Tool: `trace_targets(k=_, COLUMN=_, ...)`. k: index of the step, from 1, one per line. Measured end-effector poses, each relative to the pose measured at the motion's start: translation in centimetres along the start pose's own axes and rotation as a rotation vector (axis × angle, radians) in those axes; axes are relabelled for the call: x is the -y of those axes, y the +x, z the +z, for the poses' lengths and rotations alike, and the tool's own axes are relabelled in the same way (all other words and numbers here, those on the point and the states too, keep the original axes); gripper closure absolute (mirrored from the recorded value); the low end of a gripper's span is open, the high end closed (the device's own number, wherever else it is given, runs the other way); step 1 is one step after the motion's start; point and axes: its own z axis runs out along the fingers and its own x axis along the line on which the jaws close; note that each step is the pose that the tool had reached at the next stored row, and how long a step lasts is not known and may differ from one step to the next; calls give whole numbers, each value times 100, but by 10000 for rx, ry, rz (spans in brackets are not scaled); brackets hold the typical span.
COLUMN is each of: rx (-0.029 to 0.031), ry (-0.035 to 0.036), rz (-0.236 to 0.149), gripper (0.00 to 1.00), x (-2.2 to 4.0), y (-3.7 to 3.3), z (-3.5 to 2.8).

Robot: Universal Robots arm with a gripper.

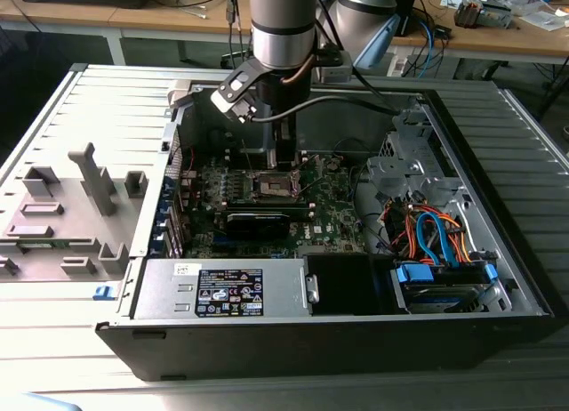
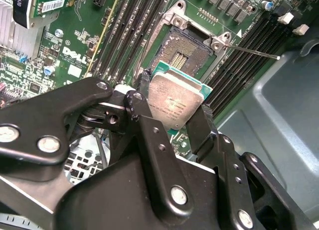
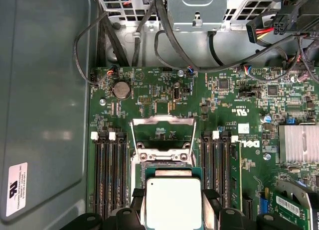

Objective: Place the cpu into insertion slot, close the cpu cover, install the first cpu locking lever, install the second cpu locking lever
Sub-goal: 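Place the cpu into insertion slot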

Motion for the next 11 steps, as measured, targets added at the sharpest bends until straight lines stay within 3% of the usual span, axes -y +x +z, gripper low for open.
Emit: trace_targets(k=11, rx=0, ry=0, rz=0, gripper=46, x=32, y=0, z=3)
